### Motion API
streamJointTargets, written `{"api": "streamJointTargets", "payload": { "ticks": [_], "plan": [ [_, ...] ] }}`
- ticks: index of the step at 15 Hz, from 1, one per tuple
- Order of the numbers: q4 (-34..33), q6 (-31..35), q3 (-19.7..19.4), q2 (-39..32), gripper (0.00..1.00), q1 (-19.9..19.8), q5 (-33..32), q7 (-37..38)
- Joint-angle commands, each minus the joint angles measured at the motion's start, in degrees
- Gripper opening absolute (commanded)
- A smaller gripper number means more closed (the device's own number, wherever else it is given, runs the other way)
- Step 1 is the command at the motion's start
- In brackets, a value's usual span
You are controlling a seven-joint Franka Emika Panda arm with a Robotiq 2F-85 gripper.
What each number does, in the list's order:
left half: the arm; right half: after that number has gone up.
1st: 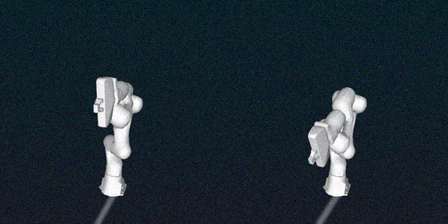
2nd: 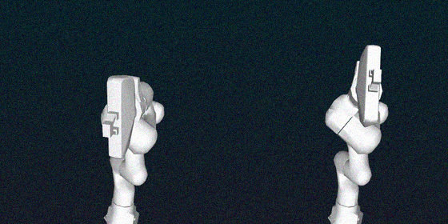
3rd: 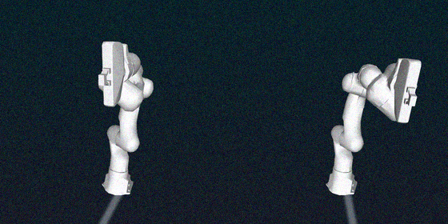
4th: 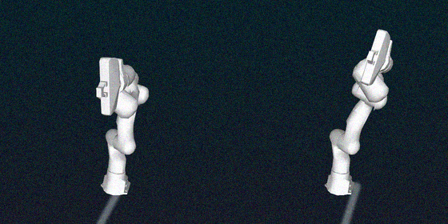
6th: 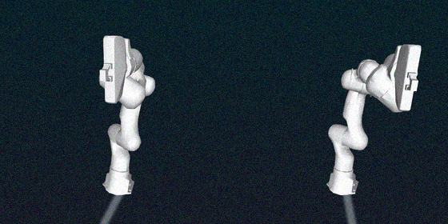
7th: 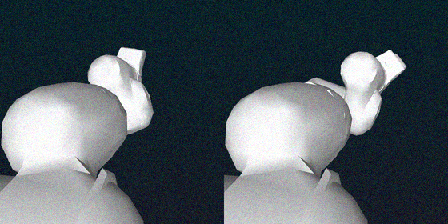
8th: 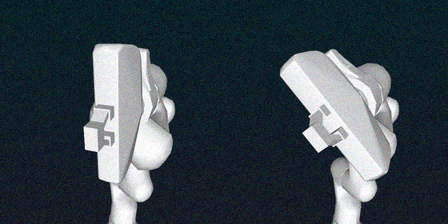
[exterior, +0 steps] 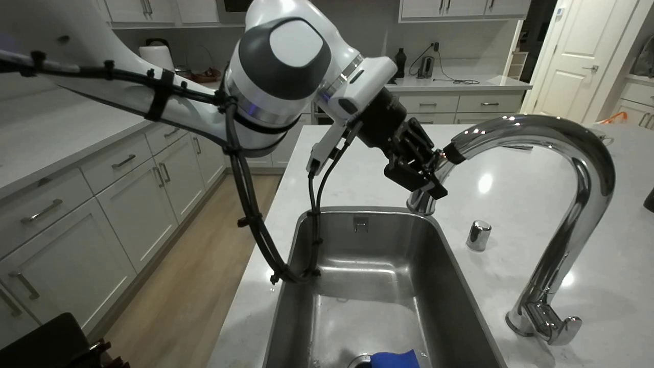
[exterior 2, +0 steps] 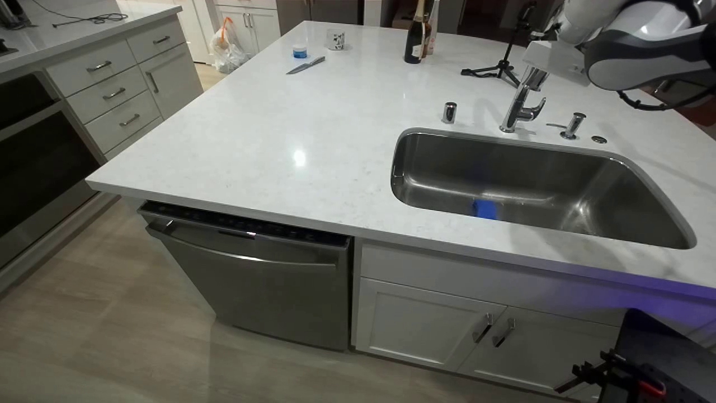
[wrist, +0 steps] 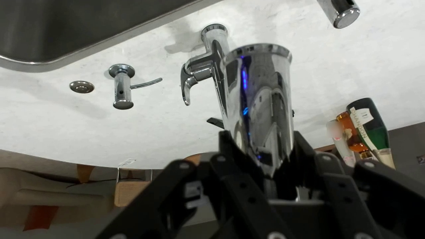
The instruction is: Push the spout back in the faucet
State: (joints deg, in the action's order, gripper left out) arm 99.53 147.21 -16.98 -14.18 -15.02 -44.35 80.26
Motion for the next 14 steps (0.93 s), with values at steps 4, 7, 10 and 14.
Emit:
{"api": "streamJointTargets", "payload": {
  "ticks": [4,7,10,14],
  "plan": [
    [-1.36,-2.5,-1.43,0.69,0.73,2.05,1.9,-0.28],
    [-2.05,-2.47,-1.43,0.53,0.93,2.19,1.61,-0.7],
    [-2.08,-2.34,-1.38,0.2,1.0,2.63,0.75,-1.38],
    [-1.67,-6.11,-1.43,-1.47,1.0,5.05,-5.08,-0.6]
  ]
}}
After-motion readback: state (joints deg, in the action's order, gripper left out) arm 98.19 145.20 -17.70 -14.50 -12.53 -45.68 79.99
